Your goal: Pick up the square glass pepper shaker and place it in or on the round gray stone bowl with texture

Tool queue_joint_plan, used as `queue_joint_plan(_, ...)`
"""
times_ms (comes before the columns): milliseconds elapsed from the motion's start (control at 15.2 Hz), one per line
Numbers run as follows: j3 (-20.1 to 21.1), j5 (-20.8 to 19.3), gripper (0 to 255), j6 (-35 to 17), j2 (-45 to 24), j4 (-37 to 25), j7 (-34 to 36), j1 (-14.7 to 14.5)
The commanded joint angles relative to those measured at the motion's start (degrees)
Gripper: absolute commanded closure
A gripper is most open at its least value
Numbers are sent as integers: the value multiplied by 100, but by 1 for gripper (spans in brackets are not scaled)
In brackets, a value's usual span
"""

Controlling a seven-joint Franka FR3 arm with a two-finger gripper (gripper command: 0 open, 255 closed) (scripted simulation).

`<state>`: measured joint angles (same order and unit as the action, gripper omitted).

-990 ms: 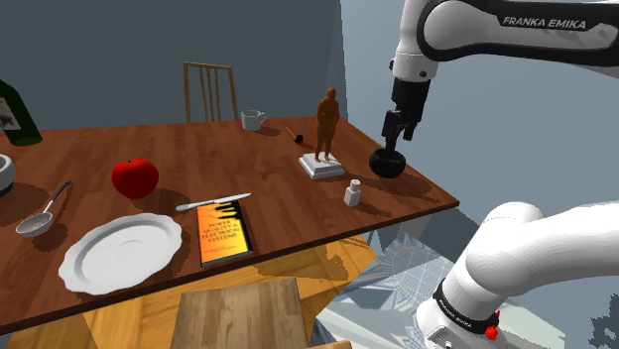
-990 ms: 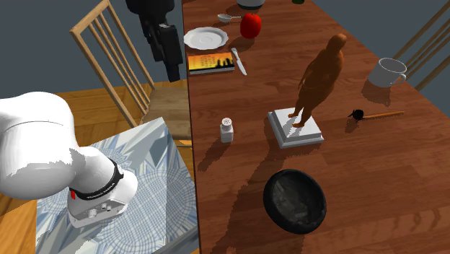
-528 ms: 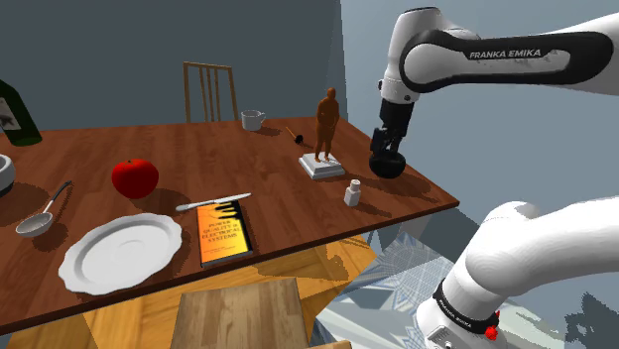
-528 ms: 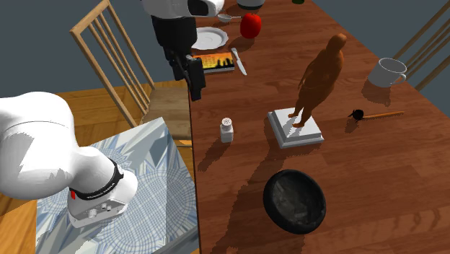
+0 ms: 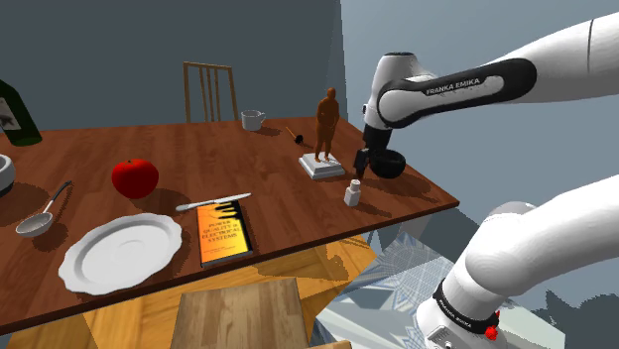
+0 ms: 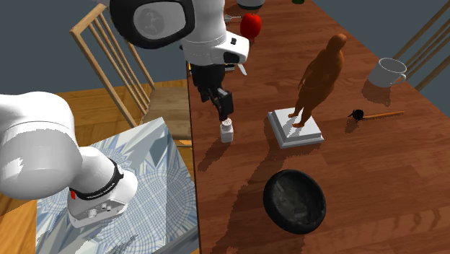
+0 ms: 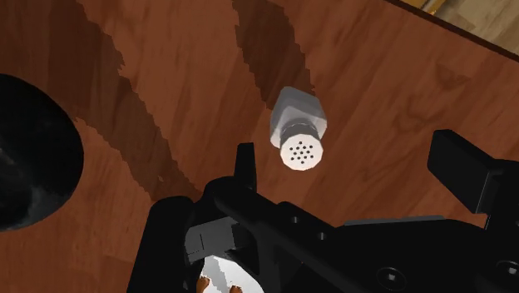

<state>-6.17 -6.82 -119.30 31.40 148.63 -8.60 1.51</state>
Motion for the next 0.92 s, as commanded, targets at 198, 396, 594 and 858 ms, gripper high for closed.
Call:
queue_joint_plan(198,-203,3,0,-1035,-731,107,-225,-7)
queue_joint_plan(396,-225,-6,0,-1312,-895,221,-226,-4)
queue_joint_plan(594,-247,-12,0,-1594,-1075,323,-229,-2)
queue_joint_plan(858,-251,-13,0,-1649,-1111,341,-229,-1)
